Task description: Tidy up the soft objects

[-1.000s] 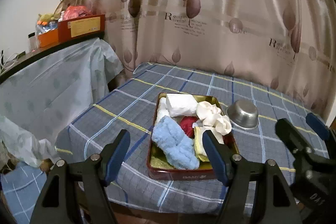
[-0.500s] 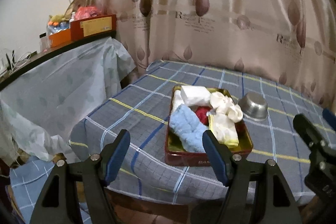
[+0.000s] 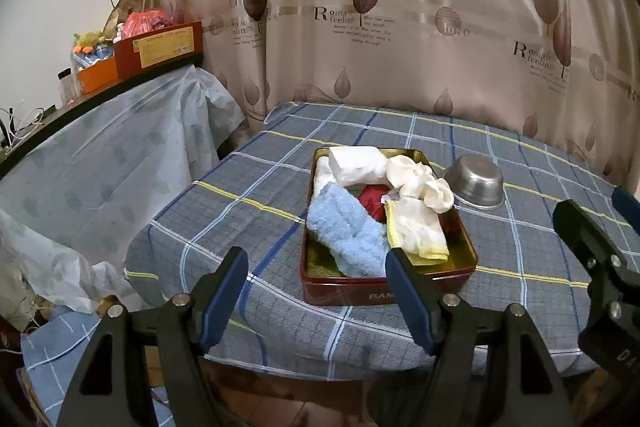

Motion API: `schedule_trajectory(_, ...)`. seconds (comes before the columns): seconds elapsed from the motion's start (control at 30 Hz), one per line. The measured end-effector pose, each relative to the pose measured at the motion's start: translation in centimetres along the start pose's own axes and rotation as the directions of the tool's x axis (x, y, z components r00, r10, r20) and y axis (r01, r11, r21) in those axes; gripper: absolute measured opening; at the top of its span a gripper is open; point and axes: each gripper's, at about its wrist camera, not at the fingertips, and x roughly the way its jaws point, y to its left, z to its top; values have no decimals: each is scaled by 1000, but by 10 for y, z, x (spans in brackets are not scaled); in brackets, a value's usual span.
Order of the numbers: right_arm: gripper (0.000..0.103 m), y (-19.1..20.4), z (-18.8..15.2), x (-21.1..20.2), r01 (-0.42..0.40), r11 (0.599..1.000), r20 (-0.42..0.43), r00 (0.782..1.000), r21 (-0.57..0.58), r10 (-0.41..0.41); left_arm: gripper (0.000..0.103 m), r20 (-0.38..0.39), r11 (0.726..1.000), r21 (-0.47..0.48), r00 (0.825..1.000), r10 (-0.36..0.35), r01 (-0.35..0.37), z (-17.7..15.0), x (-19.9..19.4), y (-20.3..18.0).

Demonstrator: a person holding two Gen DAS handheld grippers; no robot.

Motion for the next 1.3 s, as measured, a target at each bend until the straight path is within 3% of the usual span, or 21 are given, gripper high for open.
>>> schedule_trajectory(0.47, 103, 4, -6, 3, -9, 1000, -11, 1000, -5, 9, 73, -11, 999, -43, 1000, -12, 11, 0, 2, 6)
schedule_trajectory(0.93, 103, 5, -7, 3, -11, 1000, -17, 1000, 7, 11, 73, 27, 1000, -23, 1000, 10, -9, 2, -7, 5)
schedule_trajectory(1.3, 103, 4, -9, 3, -15, 1000, -18, 1000, -7, 15, 73, -32, 998, -64, 999, -3, 1, 1, 3, 12)
